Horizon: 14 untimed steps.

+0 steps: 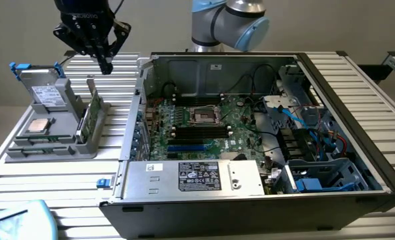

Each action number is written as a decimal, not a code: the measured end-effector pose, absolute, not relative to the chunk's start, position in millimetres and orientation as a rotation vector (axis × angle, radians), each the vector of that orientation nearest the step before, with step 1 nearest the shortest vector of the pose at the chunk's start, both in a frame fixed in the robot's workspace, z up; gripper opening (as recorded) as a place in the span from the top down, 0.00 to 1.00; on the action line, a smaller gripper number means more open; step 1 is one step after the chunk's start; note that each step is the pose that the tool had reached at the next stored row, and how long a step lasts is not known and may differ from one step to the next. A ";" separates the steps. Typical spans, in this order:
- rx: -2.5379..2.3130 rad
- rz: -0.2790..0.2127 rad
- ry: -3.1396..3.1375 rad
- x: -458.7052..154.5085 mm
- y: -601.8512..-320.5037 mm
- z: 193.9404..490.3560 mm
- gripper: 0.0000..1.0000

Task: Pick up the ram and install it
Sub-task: 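Reach for the ram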

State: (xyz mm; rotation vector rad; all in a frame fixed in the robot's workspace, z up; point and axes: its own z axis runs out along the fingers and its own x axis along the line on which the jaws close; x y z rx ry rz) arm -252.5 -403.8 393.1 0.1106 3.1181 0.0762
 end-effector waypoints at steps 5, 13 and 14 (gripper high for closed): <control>0.111 0.076 3.118 -274.2 -405.3 393.0 0.90; 0.112 0.076 3.134 -306.8 -405.9 392.6 0.90; 0.112 0.076 3.137 -310.3 -405.9 392.4 0.90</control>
